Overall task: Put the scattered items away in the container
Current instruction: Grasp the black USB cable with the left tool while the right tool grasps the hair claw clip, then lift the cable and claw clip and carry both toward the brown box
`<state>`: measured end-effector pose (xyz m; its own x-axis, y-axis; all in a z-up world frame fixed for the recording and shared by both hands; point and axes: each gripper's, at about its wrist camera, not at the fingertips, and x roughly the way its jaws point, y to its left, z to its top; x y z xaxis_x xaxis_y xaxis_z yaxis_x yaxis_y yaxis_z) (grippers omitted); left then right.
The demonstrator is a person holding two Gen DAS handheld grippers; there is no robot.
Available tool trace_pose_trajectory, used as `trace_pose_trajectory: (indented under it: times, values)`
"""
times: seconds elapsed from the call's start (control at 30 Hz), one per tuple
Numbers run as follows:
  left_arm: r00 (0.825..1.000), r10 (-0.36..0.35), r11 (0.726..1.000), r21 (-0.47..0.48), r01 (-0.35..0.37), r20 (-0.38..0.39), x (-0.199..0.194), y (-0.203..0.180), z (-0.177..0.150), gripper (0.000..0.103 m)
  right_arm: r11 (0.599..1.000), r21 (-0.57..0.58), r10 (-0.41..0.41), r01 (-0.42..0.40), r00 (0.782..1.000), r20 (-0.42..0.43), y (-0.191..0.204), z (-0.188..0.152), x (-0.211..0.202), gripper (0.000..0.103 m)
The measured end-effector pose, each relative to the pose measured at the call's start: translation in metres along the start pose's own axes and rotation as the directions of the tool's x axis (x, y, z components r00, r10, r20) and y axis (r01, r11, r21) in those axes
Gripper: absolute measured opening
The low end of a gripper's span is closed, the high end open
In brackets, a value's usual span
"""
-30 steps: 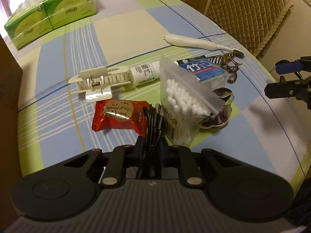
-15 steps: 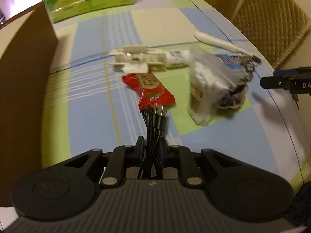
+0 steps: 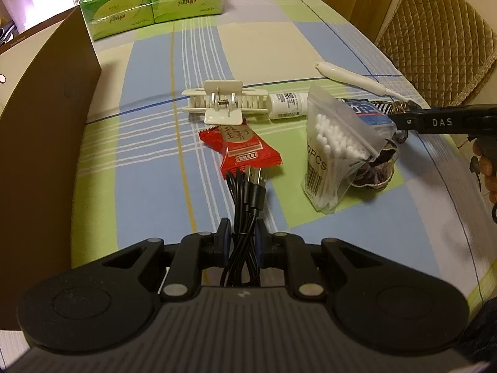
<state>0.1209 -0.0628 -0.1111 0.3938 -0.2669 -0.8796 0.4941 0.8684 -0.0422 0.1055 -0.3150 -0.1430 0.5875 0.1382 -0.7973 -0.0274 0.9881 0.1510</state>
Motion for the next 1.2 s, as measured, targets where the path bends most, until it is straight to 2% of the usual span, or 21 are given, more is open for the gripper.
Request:
trace_pose_trajectory:
  times: [0.03,0.07,0.23,0.57,0.67,0.7,0.73,0.8,0.97,1.0,1.03,1.13,1.2]
  values:
    - [1.000,0.001,1.000,0.000,-0.001,0.000,0.000,0.000,-0.001,0.012,1.000,0.000,-0.001,0.001,1.000,0.005,-0.001,-0.002,-0.001,0.034]
    - [1.000,0.001,1.000,0.000,-0.001,-0.001,0.000,0.000,-0.001,0.012,1.000,-0.009,-0.006,0.006,1.000,0.008,-0.001,-0.003,-0.002,0.033]
    - [1.000,-0.009,1.000,0.006,0.009,0.002,-0.004,-0.005,-0.005,0.012,1.000,-0.013,-0.023,0.023,1.000,0.002,-0.003,-0.013,-0.015,0.033]
    - [0.998,-0.012,1.000,-0.014,0.011,-0.061,-0.006,-0.013,-0.033,0.012,0.999,-0.052,-0.016,0.011,0.995,-0.098,-0.010,-0.052,-0.059,0.033]
    - [0.999,-0.016,0.999,-0.030,0.014,-0.050,-0.007,-0.013,-0.037,0.013,0.998,-0.066,-0.003,-0.005,0.994,-0.114,-0.007,-0.064,-0.063,0.033]
    - [0.999,-0.018,0.999,-0.040,0.016,-0.046,-0.006,-0.013,-0.036,0.014,0.998,-0.070,0.000,-0.008,0.994,-0.108,-0.006,-0.066,-0.064,0.039]
    - [0.999,-0.020,0.999,-0.048,0.018,-0.042,-0.006,-0.012,-0.035,0.016,0.997,-0.074,0.002,-0.009,0.994,-0.106,-0.004,-0.068,-0.064,0.058]
    - [0.999,-0.011,0.999,-0.052,0.010,-0.036,-0.004,-0.013,-0.032,0.017,0.998,-0.067,-0.011,0.005,0.997,-0.081,-0.001,-0.068,-0.065,0.077]
    - [1.000,0.010,0.999,-0.040,-0.011,-0.024,-0.001,-0.016,-0.029,0.017,0.999,-0.042,-0.023,0.020,0.997,-0.071,-0.001,-0.066,-0.056,0.077]
    - [1.000,0.014,0.999,-0.040,-0.015,-0.022,-0.001,-0.017,-0.029,0.017,0.999,-0.036,-0.023,0.020,0.997,-0.069,-0.001,-0.066,-0.054,0.066]
    - [1.000,0.017,0.999,-0.042,-0.018,-0.020,-0.001,-0.017,-0.030,0.017,0.999,-0.036,-0.025,0.022,0.997,-0.070,-0.001,-0.066,-0.052,0.042]
    - [0.999,0.027,0.998,-0.047,-0.028,-0.018,-0.003,-0.018,-0.033,0.016,0.997,-0.073,-0.041,0.037,0.997,-0.063,0.002,-0.067,-0.051,0.033]
    - [0.999,0.035,0.998,-0.048,-0.035,-0.020,-0.005,-0.019,-0.035,0.016,0.996,-0.087,-0.031,0.026,0.998,-0.061,0.004,-0.071,-0.052,0.033]
